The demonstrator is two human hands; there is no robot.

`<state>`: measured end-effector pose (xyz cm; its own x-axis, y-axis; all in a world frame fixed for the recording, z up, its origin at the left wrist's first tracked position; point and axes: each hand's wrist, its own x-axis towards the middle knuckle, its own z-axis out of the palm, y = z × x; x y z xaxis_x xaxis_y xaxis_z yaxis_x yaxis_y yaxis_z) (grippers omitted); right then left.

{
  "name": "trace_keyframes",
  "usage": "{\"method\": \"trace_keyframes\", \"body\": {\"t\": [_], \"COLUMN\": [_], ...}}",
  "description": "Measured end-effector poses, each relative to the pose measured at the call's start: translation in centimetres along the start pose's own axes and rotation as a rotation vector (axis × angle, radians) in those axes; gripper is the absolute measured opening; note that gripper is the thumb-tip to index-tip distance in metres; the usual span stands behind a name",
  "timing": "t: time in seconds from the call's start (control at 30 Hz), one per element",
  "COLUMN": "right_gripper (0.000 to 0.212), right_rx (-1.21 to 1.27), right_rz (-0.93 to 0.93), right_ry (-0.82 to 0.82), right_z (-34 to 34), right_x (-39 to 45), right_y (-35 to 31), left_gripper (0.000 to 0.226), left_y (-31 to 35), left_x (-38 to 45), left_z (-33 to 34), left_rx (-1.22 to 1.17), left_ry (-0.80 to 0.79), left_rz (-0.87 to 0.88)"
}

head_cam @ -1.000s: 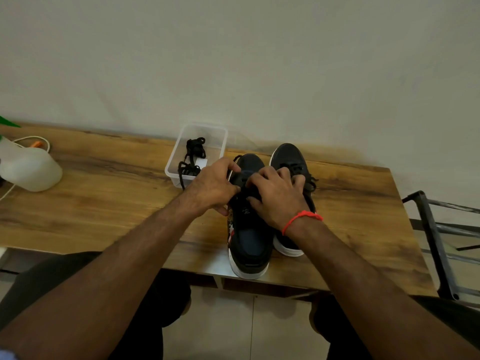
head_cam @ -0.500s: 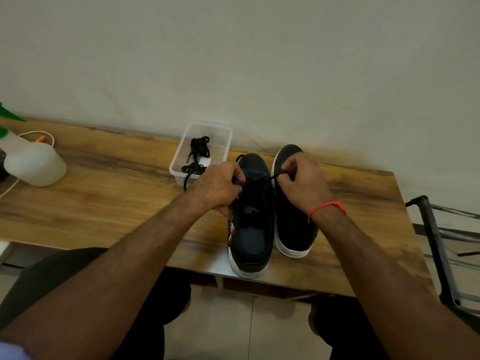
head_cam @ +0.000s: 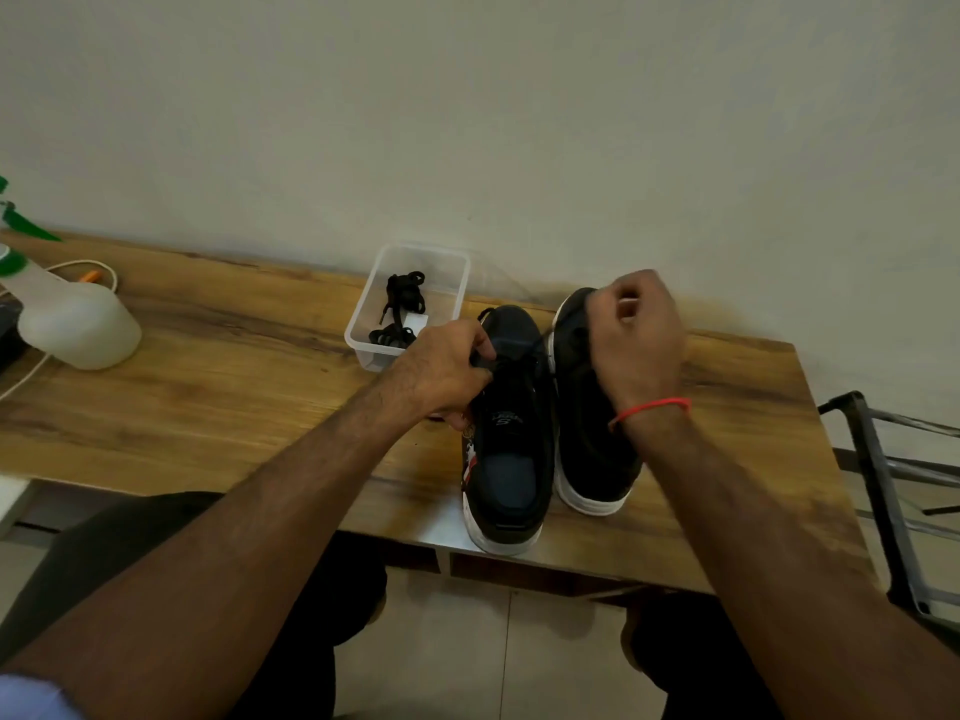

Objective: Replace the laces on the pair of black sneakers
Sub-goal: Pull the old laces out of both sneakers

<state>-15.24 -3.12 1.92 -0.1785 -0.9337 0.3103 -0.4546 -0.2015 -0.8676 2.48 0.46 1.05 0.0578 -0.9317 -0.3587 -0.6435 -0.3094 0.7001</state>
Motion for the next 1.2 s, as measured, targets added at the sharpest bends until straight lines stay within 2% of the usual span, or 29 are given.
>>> {"method": "trace_keyframes", "body": {"t": [0.03, 0.1, 0.27, 0.33, 0.4, 0.47, 0.53, 0.6, 0.67, 0.73, 0.8, 0.87, 0.93, 1.1, 1.2], "right_gripper": [0.011, 0.013, 0.029, 0.035, 0.034, 0.026, 0.018, 0.019, 0.019, 0.031, 0.046, 0.043, 0.037, 0.033, 0.025], "right_rx": [-0.013, -0.236, -0.730, -0.889, -0.946, -0.836, -0.508, -0.187, -0.227, -0.457, -0.611, -0.753, -0.841, -0.919, -0.797], "right_rz": [0.046, 0.007, -0.450, -0.462, -0.452, -0.446, -0.295, -0.153, -0.099, -0.117, -0.237, -0.391, -0.420, -0.411, -0.387], "right_ry": [0.056, 0.034, -0.431, -0.579, -0.638, -0.598, -0.365, -0.074, 0.022, -0.064, -0.225, -0.412, -0.535, -0.610, -0.478], "right_z": [-0.7, -1.4, 0.7, 1.5, 1.8, 1.9, 1.4, 0.4, -0.3, -0.6, -0.3, 0.5, 1.2, 1.9, 1.5], "right_x": [0.7, 1.0, -2.1, -3.2, -3.7, -3.6, -2.5, -1.0, -0.1, -0.2, -1.1, -2.0, -2.7, -3.7, -3.0], "right_y": [-0.3, 0.0, 0.7, 1.0, 1.5, 1.5, 1.0, 0.3, 0.0, 0.3, 0.7, 1.1, 1.2, 1.4, 1.1], "left_gripper": [0.019, 0.018, 0.020, 0.019, 0.017, 0.017, 0.018, 0.018, 0.016, 0.014, 0.014, 0.015, 0.015, 0.015, 0.016], "left_y": [0.1, 0.2, 0.4, 0.4, 0.4, 0.5, 0.5, 0.5, 0.4, 0.6, 0.7, 0.7, 0.7, 0.6, 0.6], "left_x": [-0.1, -0.1, -0.1, -0.1, -0.2, -0.2, -0.2, -0.2, -0.2, -0.2, -0.2, -0.2, -0.2, -0.2, -0.2], "left_z": [0.1, 0.1, 0.2, 0.2, 0.1, 0.1, 0.1, 0.1, 0.1, 0.2, 0.2, 0.2, 0.2, 0.2, 0.3], "left_rx": [0.001, 0.001, 0.020, 0.027, 0.023, 0.025, 0.021, 0.017, 0.020, 0.031, 0.036, 0.038, 0.033, 0.037, 0.031], "left_ry": [0.000, -0.003, 0.001, 0.000, -0.001, -0.007, -0.012, -0.013, -0.017, -0.016, -0.014, -0.014, -0.017, -0.030, -0.034], "left_rz": [0.002, 0.005, 0.004, 0.008, 0.009, 0.013, 0.012, 0.013, 0.018, 0.024, 0.021, 0.019, 0.016, 0.025, 0.028]}}
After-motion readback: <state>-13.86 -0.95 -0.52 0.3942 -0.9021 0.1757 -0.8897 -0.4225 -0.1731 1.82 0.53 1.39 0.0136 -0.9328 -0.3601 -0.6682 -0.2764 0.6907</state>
